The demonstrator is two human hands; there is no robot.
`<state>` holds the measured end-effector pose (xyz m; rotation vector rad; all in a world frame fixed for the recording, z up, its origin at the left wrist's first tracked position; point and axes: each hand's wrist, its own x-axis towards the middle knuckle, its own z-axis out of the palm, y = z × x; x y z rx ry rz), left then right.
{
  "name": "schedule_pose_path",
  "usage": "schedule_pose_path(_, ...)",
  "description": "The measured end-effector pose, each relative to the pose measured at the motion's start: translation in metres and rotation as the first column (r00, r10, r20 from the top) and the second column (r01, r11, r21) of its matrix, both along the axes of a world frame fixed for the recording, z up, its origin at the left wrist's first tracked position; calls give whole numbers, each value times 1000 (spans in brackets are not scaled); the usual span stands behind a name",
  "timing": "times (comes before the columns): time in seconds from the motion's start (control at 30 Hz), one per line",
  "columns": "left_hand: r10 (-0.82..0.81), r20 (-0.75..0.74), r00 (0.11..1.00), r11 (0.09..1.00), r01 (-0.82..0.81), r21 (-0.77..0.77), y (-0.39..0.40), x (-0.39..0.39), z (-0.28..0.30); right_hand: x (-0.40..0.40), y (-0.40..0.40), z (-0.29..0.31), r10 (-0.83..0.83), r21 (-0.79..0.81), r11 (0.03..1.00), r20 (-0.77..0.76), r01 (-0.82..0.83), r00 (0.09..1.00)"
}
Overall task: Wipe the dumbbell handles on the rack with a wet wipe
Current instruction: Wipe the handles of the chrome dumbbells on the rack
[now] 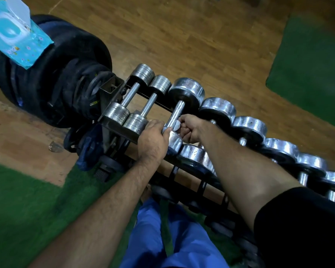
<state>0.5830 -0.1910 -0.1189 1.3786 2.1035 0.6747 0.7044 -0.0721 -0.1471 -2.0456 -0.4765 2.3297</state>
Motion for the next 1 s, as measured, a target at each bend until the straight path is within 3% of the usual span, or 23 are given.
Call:
schedule_pose_path(0.07,1,-2,1000,1000,-1,7,1,0,0,3,2,7,-16,24,1000,12,16,1000)
schedule_pose_path(0.17,2,-6,1000,1000,-2,19,0,1,0,-7,0,9,-194,106,975,-31,196,980)
schedule_pose_path(0.33,3,-40,999,1000,-3,15,1,4,5,3,-10,28,51,126,991,27,-54,998)
schedule_pose_path(0.43,-27,-134,991,1000,27,3,0,12,11,21,-11,39,41,120,992,34,-45,999)
schedule_pose_path(0.57,-47,-264,963,998,54,17,-3,33,24,37,-13,38,20,265,964,7,-21,1000)
schedule_pose_path(0.67,-33,-254,967,996,52,66,-9,55,33,56,-19,47,148,443,882,67,-162,987)
schedule_pose_path(0.77,7,-225,974,996,13,88,-17,81,34,83,-26,52,306,612,701,204,-365,930)
schedule_pose_path(0.87,47,-180,983,997,-35,71,-26,110,30,111,-26,42,411,752,446,310,-486,857)
schedule_pose_path(0.93,61,-179,982,997,-53,50,-34,127,27,127,-24,37,488,748,200,484,-633,726)
schedule_pose_path(1.0,90,-167,982,996,-87,30,-40,141,22,138,-22,38,540,635,-132,690,-761,482)
